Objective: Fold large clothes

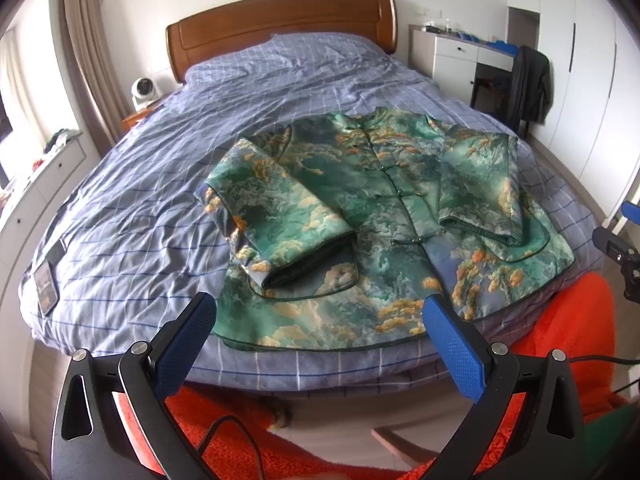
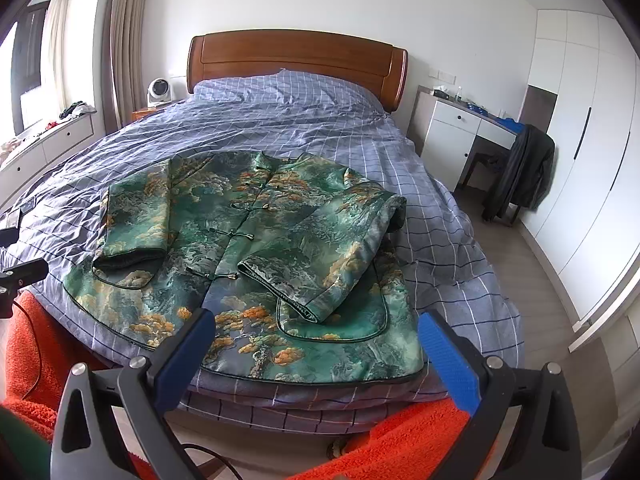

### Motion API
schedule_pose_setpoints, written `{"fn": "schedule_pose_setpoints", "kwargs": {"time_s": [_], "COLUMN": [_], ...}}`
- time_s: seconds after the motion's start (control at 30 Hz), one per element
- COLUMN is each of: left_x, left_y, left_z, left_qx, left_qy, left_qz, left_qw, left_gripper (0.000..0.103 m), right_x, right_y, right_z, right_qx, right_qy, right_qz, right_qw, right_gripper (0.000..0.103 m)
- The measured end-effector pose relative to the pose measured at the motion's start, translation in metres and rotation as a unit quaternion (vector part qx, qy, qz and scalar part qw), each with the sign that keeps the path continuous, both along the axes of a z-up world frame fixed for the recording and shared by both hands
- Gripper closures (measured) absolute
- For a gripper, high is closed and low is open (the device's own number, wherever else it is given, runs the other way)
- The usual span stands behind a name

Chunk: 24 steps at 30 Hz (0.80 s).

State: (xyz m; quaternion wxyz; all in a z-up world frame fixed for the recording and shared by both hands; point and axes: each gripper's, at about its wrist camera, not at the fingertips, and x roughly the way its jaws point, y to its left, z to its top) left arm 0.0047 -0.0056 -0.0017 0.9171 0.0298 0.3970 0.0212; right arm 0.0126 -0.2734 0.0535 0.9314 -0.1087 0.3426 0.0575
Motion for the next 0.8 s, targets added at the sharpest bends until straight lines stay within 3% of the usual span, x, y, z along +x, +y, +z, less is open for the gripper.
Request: {"fn": "schedule_pose_setpoints", "kwargs": {"time_s": [0.8], "left_x": [0.0008], "left_y": [0.0054], "left_z": [0.0003], "left_qx": [-0.008], "left_qy": [0.005], "left_qz": [0.001], "left_qw": [1.0], "left_gripper": [0.0], "right_x": [0.0003], "right_y": [0.0044], "right_z": [-0.0005], "right_qx": [-0.006], "right_qy": [0.001], "right_qz": [0.0], "right_qw": [1.0], "right_gripper": [0.0]}}
